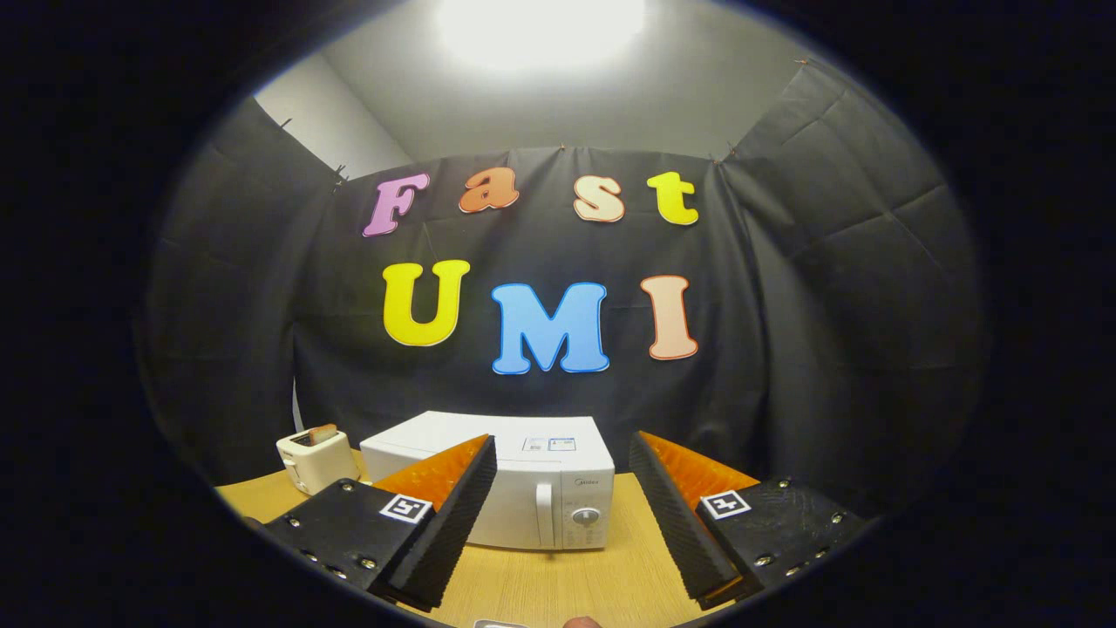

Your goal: Open the microwave, put the food inside, and close the microwave door.

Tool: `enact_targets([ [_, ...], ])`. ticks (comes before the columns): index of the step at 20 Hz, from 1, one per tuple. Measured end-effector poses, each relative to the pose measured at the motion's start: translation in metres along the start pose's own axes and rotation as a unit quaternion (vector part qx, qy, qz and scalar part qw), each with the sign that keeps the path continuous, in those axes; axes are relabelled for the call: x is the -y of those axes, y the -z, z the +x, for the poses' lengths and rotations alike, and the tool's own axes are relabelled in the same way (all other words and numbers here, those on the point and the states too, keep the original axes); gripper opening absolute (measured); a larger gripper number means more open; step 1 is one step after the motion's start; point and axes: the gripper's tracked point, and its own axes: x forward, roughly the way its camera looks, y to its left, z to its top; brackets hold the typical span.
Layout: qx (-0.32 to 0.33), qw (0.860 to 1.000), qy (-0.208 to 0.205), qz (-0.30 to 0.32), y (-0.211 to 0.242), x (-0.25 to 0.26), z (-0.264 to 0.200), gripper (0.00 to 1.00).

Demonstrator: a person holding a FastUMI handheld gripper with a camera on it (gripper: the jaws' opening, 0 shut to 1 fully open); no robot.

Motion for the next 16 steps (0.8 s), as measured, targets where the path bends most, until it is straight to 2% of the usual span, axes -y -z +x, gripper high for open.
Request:
enact_targets([
  [8,-0.011,0.999,-0.036,-0.003,0.026,-0.012,0.038,0.96],
  [16,-0.042,0.998,-0.045,-0.001,0.079,-0.012,0.103,0.97],
])
